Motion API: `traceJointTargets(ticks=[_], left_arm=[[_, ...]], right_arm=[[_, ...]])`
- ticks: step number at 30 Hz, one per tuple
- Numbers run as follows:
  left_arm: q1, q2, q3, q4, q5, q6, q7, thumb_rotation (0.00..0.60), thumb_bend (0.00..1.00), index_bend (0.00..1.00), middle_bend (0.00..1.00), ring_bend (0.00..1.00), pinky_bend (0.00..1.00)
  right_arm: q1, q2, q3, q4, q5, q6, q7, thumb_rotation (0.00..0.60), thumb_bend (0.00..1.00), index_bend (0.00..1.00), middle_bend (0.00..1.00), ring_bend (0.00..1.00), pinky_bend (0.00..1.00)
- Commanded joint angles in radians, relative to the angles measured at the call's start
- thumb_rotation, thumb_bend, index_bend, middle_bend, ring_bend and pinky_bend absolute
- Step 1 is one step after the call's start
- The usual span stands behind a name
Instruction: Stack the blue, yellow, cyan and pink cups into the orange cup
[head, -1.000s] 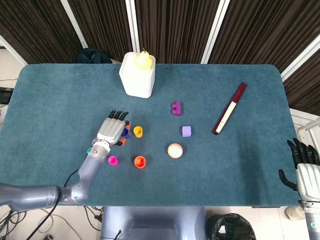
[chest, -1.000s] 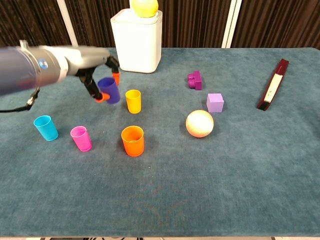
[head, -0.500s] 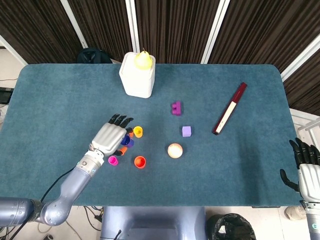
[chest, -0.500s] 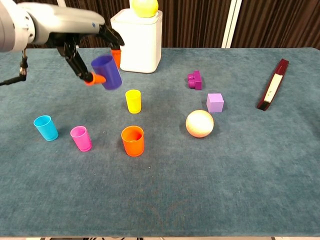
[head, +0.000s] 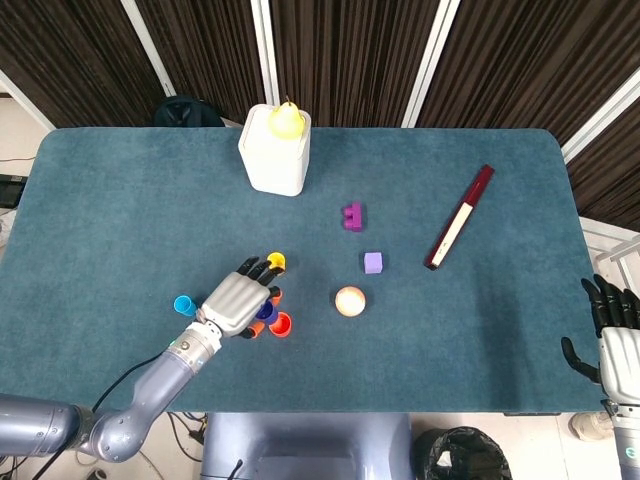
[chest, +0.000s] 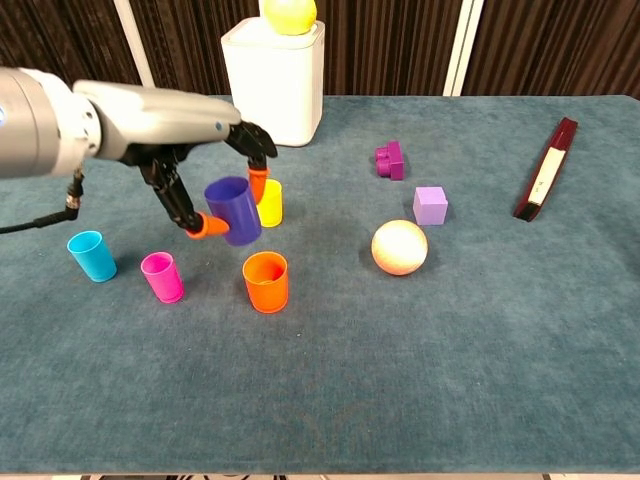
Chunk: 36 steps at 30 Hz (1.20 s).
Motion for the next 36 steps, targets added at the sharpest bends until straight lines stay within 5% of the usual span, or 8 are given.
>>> traceJointTargets(ticks=[1, 36], left_arm=[[-0.007, -0.021, 0.011, 0.014, 0.003, 0.003, 0.005, 0.600, 0.36, 0.45, 0.09, 0.00, 0.00], [-0.064, -0.185, 0.055, 0.135, -0.026, 0.053, 0.075, 0.600, 0.35, 0.41, 0.09, 0.00, 0.00]], right_arm=[[-0.001, 0.001, 0.001, 0.000, 0.000, 0.001, 0.002, 0.600, 0.42, 0.04, 0.00, 0.05, 0.00], [-0.012, 0.015, 0.010, -0.008, 0.007, 0.017, 0.023, 0.600, 0.42, 0.04, 0.00, 0.05, 0.00]])
